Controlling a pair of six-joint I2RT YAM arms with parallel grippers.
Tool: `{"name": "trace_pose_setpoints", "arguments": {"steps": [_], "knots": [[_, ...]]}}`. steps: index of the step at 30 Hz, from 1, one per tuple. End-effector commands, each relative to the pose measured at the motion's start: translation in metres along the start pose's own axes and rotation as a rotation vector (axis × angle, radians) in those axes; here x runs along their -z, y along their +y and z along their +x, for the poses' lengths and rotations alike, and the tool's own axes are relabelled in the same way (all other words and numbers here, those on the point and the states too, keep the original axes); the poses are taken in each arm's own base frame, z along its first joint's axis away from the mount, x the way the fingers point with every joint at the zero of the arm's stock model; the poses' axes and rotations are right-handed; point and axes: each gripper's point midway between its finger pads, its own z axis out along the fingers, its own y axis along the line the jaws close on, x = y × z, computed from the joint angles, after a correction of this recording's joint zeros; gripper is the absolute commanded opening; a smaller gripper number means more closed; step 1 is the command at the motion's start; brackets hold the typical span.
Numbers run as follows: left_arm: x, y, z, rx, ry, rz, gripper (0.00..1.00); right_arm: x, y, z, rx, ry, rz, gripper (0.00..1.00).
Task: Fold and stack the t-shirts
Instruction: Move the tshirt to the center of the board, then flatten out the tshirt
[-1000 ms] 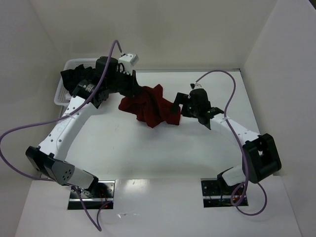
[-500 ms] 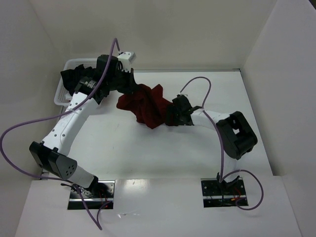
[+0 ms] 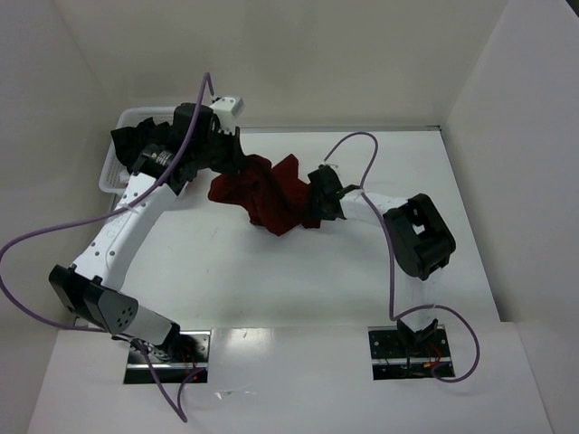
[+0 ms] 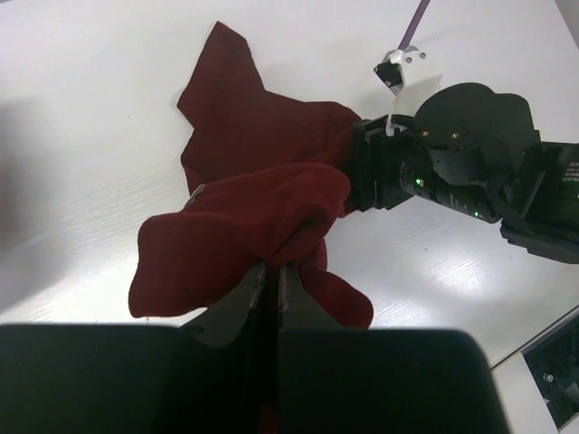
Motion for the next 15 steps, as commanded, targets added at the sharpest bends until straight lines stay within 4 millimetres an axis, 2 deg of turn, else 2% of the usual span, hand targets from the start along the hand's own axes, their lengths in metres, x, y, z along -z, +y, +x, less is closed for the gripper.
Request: {"name": "trace_pose_setpoints", "arguments": {"steps": [1, 3, 4, 5, 7, 10, 11, 12, 13, 14, 15], "knots": [[0.016, 0.002, -0.014, -0.004, -0.071, -0.017, 0.06, -0.011, -0.009, 0.001, 0.014, 0.003, 0.055, 0.47], [0.019, 0.003, -0.016, -0.005, -0.082, -0.028, 0.06, -0.01, -0.008, -0.01, 0.011, -0.027, 0.066, 0.31], [0.019, 0.005, -0.017, -0.005, -0.084, -0.037, 0.06, -0.009, -0.012, -0.008, 0.013, -0.023, 0.084, 0.12], [0.017, 0.007, -0.013, -0.003, -0.075, -0.048, 0.06, -0.007, -0.01, -0.017, 0.012, -0.038, 0.093, 0.04], [0.017, 0.009, -0.013, -0.003, -0.076, -0.058, 0.06, 0.004, -0.013, -0.032, 0.008, -0.079, 0.127, 0.0], [0.022, 0.019, -0.017, 0.012, -0.097, -0.109, 0.06, 0.04, -0.014, -0.089, -0.058, -0.204, 0.099, 0.0], [0.027, 0.025, -0.02, 0.015, -0.112, -0.13, 0.06, 0.07, -0.012, -0.121, -0.082, -0.283, 0.07, 0.0], [0.029, 0.035, -0.022, 0.022, -0.12, -0.176, 0.06, 0.087, -0.012, -0.141, -0.096, -0.328, 0.043, 0.0], [0.033, 0.037, -0.025, 0.022, -0.134, -0.194, 0.06, 0.105, -0.023, -0.162, -0.131, -0.366, 0.035, 0.0], [0.035, 0.046, -0.026, 0.029, -0.139, -0.225, 0.07, 0.132, -0.023, -0.189, -0.14, -0.432, 0.006, 0.0], [0.041, 0.054, -0.031, 0.027, -0.162, -0.256, 0.07, 0.167, -0.024, -0.212, -0.164, -0.51, -0.031, 0.0]]}}
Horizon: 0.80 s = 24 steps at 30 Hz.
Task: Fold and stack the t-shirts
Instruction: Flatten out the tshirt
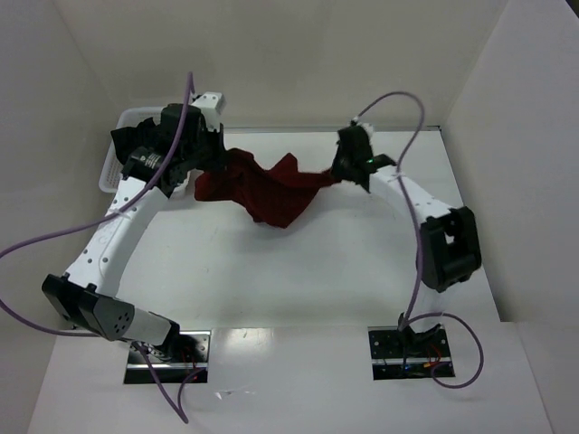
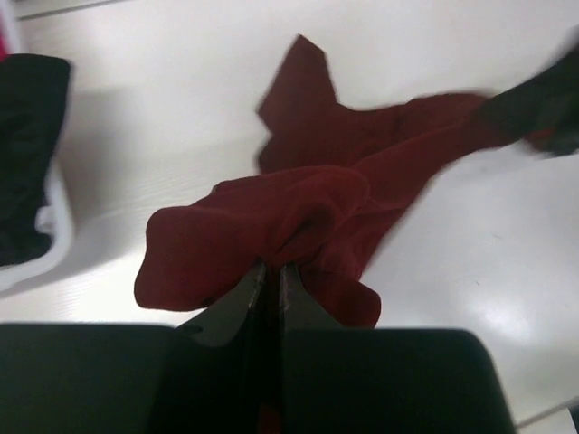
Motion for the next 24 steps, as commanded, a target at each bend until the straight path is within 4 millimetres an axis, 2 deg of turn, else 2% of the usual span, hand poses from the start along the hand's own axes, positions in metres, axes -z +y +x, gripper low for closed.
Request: {"name": "trace_pose_setpoints", "arguments": {"steps": [1, 3, 5, 8, 9, 11, 13, 14, 17, 19, 20, 23, 24], "knots": [[0.025, 0.028, -0.035, 0.005, -0.146, -0.127, 0.09, 0.114, -0.007, -0.157, -0.108, -0.389, -0.107, 0.0], [0.037, 0.035, -0.047, 0.003, -0.193, -0.155, 0.11, 0.17, -0.003, -0.197, -0.117, -0.517, -0.175, 0.0], [0.039, 0.046, -0.051, -0.019, -0.21, -0.204, 0.11, 0.215, 0.003, -0.225, -0.102, -0.62, -0.214, 0.0], [0.049, 0.048, -0.062, -0.024, -0.259, -0.217, 0.07, 0.276, 0.004, -0.252, -0.112, -0.738, -0.254, 0.0], [0.05, 0.047, -0.065, -0.024, -0.271, -0.216, 0.05, 0.289, 0.004, -0.257, -0.108, -0.766, -0.263, 0.0], [0.059, 0.042, -0.066, -0.026, -0.295, -0.186, 0.05, 0.328, 0.003, -0.266, -0.112, -0.834, -0.291, 0.0], [0.068, 0.036, -0.071, -0.019, -0.329, -0.154, 0.05, 0.353, -0.001, -0.266, -0.119, -0.871, -0.308, 0.0], [0.08, 0.034, -0.075, -0.019, -0.357, -0.151, 0.05, 0.365, -0.003, -0.269, -0.118, -0.897, -0.305, 0.0], [0.099, 0.029, -0.079, -0.042, -0.4, -0.124, 0.09, 0.384, -0.009, -0.262, -0.121, -0.913, -0.312, 0.0], [0.103, 0.024, -0.076, -0.058, -0.393, -0.098, 0.09, 0.388, -0.012, -0.257, -0.121, -0.916, -0.313, 0.0], [0.111, 0.022, -0.078, -0.071, -0.405, -0.088, 0.09, 0.393, -0.015, -0.252, -0.122, -0.921, -0.316, 0.0], [0.122, 0.014, -0.075, -0.088, -0.402, -0.049, 0.09, 0.394, -0.02, -0.242, -0.129, -0.912, -0.316, 0.0], [0.128, 0.012, -0.076, -0.1, -0.414, -0.039, 0.09, 0.402, -0.025, -0.237, -0.135, -0.92, -0.31, 0.0]]}}
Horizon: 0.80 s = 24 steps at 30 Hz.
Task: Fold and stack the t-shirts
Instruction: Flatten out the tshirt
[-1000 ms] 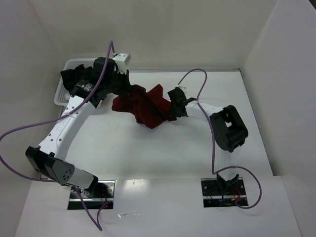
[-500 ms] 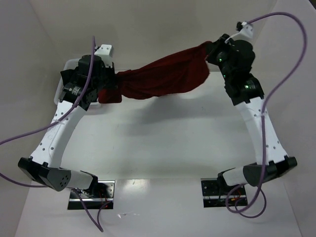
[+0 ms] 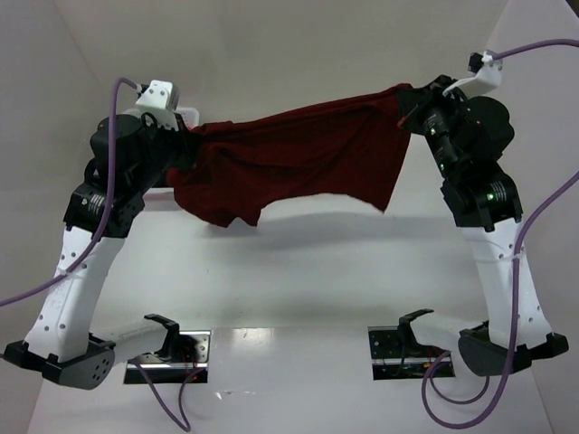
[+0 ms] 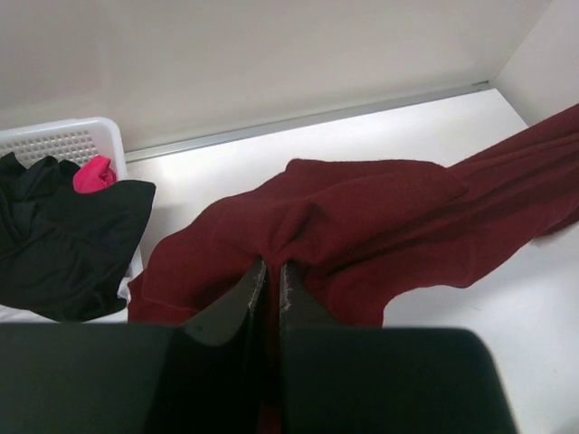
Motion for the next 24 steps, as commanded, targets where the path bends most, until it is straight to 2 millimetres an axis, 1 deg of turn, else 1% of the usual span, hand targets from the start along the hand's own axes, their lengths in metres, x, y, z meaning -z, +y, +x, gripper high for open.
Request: {"name": "trace_pose_setpoints", "arguments": {"steps": [1, 2, 3, 4, 5, 6, 7, 8, 9, 10, 12, 13, 14, 15, 16, 17, 18, 19, 20, 21, 22, 23, 24], "knots": [[0.017, 0.001, -0.008, -0.051, -0.019, 0.016, 0.07, 0.031, -0.009, -0.031, -0.002, -0.098, 0.037, 0.0], [0.024, 0.001, -0.009, -0.051, -0.023, 0.016, 0.05, 0.034, -0.012, -0.025, 0.0, -0.089, 0.041, 0.0], [0.028, -0.001, -0.009, -0.051, -0.023, 0.027, 0.03, 0.047, -0.014, -0.028, -0.012, -0.095, 0.048, 0.0], [0.032, -0.001, -0.007, -0.051, -0.016, 0.027, 0.0, 0.054, -0.015, -0.027, -0.011, -0.092, 0.049, 0.0], [0.04, -0.003, -0.009, -0.051, -0.028, 0.038, 0.0, 0.058, -0.019, -0.02, -0.017, -0.076, 0.056, 0.0], [0.045, -0.003, -0.012, -0.051, -0.04, 0.039, 0.0, 0.063, -0.021, -0.018, -0.016, -0.072, 0.058, 0.0], [0.053, -0.003, -0.016, -0.051, -0.051, 0.04, 0.0, 0.077, -0.022, -0.019, -0.027, -0.074, 0.057, 0.0], [0.066, -0.004, -0.024, -0.052, -0.078, 0.042, 0.0, 0.082, -0.024, -0.016, -0.04, -0.065, 0.061, 0.0], [0.074, -0.004, -0.031, -0.062, -0.098, 0.043, 0.0, 0.089, -0.023, -0.016, -0.04, -0.06, 0.052, 0.0], [0.083, -0.004, -0.035, -0.063, -0.106, 0.044, 0.0, 0.105, -0.022, -0.022, -0.057, -0.074, 0.045, 0.0], [0.105, -0.01, -0.057, -0.049, -0.175, 0.064, 0.0, 0.118, -0.023, -0.023, -0.074, -0.077, 0.043, 0.0], [0.113, -0.012, -0.06, -0.05, -0.186, 0.077, 0.0, 0.122, -0.024, -0.022, -0.085, -0.075, 0.044, 0.0], [0.113, -0.014, -0.056, -0.051, -0.17, 0.091, 0.0, 0.123, -0.028, -0.013, -0.077, -0.039, 0.061, 0.0], [0.112, -0.017, -0.056, -0.04, -0.16, 0.105, 0.0, 0.124, -0.03, -0.009, -0.084, -0.024, 0.069, 0.0], [0.107, -0.018, -0.048, -0.039, -0.126, 0.111, 0.0, 0.125, -0.031, -0.007, -0.082, -0.013, 0.074, 0.0], [0.085, -0.017, -0.029, -0.027, -0.054, 0.106, 0.0, 0.11, -0.04, 0.015, -0.068, 0.046, 0.114, 0.0], [0.073, -0.015, -0.014, -0.025, -0.001, 0.101, 0.0, 0.104, -0.044, 0.028, -0.077, 0.076, 0.13, 0.0], [0.059, -0.018, -0.002, -0.008, 0.04, 0.115, 0.0, 0.097, -0.047, 0.04, -0.095, 0.1, 0.144, 0.0], [0.039, -0.019, 0.017, 0.005, 0.103, 0.124, 0.0, 0.089, -0.058, 0.067, -0.096, 0.152, 0.173, 0.0], [0.022, -0.019, 0.048, 0.011, 0.185, 0.129, 0.0, 0.08, -0.063, 0.078, -0.103, 0.157, 0.189, 0.0], [0.01, -0.025, 0.06, 0.029, 0.209, 0.164, 0.0, 0.074, -0.07, 0.093, -0.105, 0.179, 0.214, 0.0], [-0.006, -0.026, 0.08, 0.035, 0.26, 0.174, 0.0, 0.068, -0.087, 0.122, -0.102, 0.229, 0.27, 0.0], [-0.018, -0.027, 0.092, 0.039, 0.276, 0.189, 0.0, 0.059, -0.097, 0.14, -0.093, 0.262, 0.299, 0.0]]}}
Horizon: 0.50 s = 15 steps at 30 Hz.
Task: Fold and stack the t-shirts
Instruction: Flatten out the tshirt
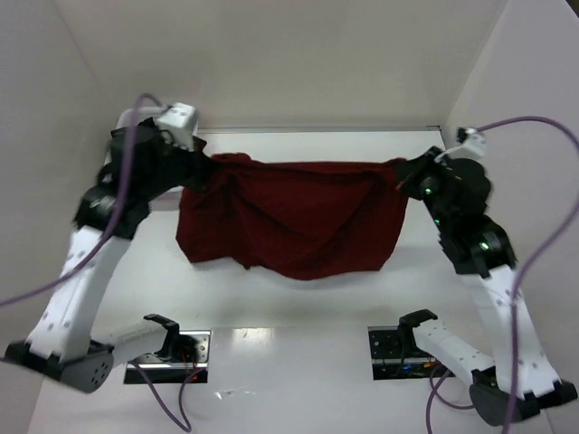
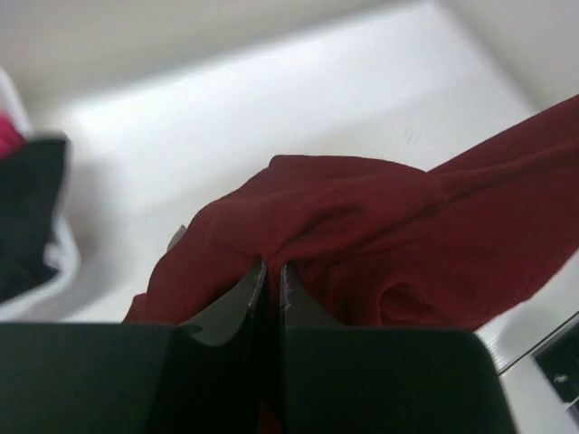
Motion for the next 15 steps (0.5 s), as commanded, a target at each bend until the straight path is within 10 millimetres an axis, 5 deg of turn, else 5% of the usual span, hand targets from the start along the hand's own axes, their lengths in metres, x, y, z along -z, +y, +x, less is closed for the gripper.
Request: {"name": "trace_pose_setpoints", "arguments": {"steps": [1, 8, 10, 11, 15], "knots": [[-0.065, 0.018, 0.084, 0.073, 0.231, -0.001, 0.0, -0.049, -0.062, 0.065, 0.003, 0.116, 0.225, 0.0], [-0.141, 0.046, 0.168, 0.084, 0.465, -0.04, 0.0, -0.091, -0.117, 0.118, -0.002, 0.176, 0.332, 0.0], [-0.161, 0.053, 0.169, 0.064, 0.468, -0.047, 0.0, -0.102, -0.118, 0.125, -0.011, 0.188, 0.33, 0.0], [-0.175, 0.057, 0.188, 0.075, 0.522, -0.051, 0.0, -0.113, -0.123, 0.134, -0.009, 0.2, 0.337, 0.0], [-0.215, 0.075, 0.207, 0.056, 0.576, -0.09, 0.0, -0.145, -0.134, 0.155, -0.019, 0.233, 0.35, 0.0]]}}
